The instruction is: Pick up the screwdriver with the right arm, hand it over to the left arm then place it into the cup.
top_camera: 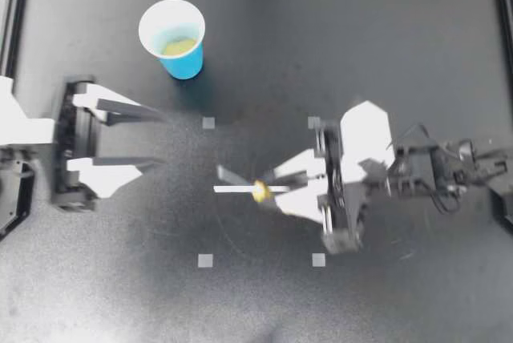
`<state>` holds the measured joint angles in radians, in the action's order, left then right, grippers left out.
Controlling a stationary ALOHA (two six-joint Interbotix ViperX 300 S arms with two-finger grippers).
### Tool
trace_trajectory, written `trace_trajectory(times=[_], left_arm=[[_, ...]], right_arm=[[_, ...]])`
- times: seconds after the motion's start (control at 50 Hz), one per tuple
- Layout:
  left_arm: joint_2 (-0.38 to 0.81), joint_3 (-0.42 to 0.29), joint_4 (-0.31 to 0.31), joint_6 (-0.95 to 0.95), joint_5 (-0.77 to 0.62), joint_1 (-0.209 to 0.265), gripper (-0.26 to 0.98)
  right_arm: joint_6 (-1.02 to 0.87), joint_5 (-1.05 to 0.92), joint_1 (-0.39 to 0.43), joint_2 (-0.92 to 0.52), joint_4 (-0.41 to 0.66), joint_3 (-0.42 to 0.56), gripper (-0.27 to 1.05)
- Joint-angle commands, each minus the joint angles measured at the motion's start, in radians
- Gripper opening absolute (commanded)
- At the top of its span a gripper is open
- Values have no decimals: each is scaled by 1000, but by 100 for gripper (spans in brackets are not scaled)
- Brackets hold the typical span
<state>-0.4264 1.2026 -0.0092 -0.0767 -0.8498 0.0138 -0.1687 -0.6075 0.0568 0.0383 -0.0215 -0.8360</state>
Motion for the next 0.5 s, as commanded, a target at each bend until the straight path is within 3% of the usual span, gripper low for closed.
trace_trajectory(times=[0.0, 0.48], left_arm=[[28, -40, 8, -3, -43, 2, 68], [147, -132, 38, -11, -129, -2, 68]], right_arm=[[8, -41, -23, 8, -2, 35, 5], [51, -38, -49, -60, -2, 127, 5]])
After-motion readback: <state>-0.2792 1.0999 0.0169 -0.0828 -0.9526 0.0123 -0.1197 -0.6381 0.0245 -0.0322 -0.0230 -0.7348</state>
